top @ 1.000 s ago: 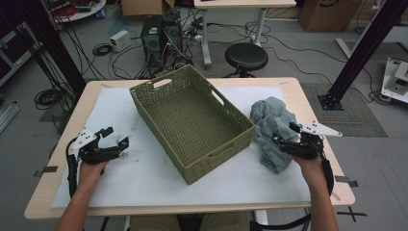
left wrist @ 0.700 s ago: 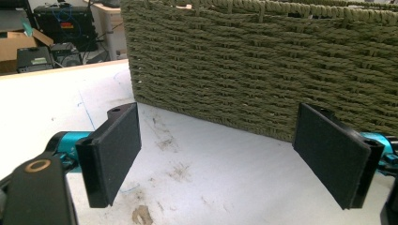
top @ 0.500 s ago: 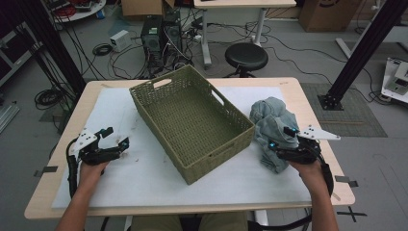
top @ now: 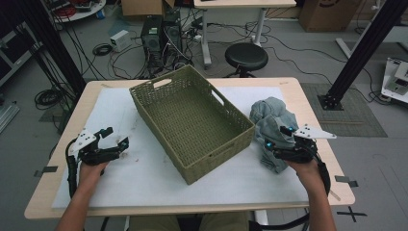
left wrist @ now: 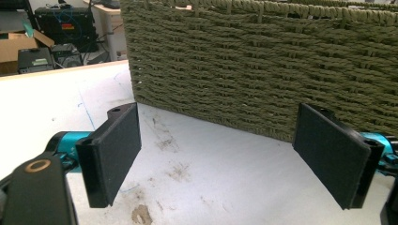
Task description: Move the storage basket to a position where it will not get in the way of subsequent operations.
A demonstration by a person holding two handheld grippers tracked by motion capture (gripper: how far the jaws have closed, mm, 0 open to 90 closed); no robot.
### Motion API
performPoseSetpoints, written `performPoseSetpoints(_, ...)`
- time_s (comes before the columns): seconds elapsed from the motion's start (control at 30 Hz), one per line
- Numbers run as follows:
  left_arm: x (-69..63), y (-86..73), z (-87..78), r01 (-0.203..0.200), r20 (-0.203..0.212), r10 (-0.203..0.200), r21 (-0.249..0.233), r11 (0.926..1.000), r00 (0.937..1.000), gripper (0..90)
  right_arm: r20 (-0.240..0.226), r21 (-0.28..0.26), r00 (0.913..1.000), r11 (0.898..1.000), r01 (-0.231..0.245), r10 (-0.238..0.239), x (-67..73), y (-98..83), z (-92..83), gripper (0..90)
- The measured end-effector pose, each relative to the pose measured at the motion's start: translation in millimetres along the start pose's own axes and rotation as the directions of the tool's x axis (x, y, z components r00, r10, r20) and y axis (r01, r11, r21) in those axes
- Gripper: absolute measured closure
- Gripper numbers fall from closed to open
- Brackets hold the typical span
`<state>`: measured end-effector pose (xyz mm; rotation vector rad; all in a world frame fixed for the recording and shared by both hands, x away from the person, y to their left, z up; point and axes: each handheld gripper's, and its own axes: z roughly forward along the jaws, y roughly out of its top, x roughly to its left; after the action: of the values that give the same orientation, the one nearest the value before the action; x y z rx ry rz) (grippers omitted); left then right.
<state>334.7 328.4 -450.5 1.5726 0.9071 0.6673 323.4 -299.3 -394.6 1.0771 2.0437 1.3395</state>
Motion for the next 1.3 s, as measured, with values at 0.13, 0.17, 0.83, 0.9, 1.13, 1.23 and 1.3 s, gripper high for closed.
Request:
performPoseSetpoints(0.13,-0.1,0.1,0.2,-0.001,0.001,0.001,0.003,1.0000,1.0000,15.7,-0.010,0.012,0.9997,1.000,0.022,-0.022,1.9,-0.5,3.8,20.4)
performPoseSetpoints(0.17,-0.3,0.2,0.3,-0.002,0.000,0.002,0.004,1.0000,1.0000,15.7,-0.013,0.011,0.9995,1.000,0.030,-0.029,2.2,-0.8,4.3,20.4)
performPoseSetpoints(0.83,-3.6,0.0,-0.5,-0.020,-0.013,0.020,0.007,0.9998,0.9997,15.7,-0.174,0.062,0.9752,0.987,0.150,-0.137,27.9,18.7,47.7,20.5)
performPoseSetpoints(0.9,-3.6,0.0,-0.8,-0.022,-0.014,0.022,0.007,0.9997,0.9997,15.8,-0.176,0.070,0.9738,0.985,0.158,-0.144,28.2,19.4,52.0,20.5)
performPoseSetpoints(1.13,-3.6,-0.1,-0.7,-0.022,-0.015,0.022,0.008,0.9997,0.9996,15.7,-0.207,0.063,0.9681,0.986,0.157,-0.141,30.9,23.4,61.1,20.7)
performPoseSetpoints(1.23,-3.4,-0.1,-0.5,-0.017,-0.013,0.017,0.006,0.9998,0.9998,15.7,-0.210,0.063,0.9673,0.985,0.159,-0.142,31.1,24.4,62.2,20.8)
performPoseSetpoints(1.3,-2.9,0.1,-0.2,-0.017,-0.011,0.017,0.010,0.9998,0.9998,15.7,-0.216,0.064,0.9667,0.986,0.155,-0.138,31.1,24.1,61.9,20.9)
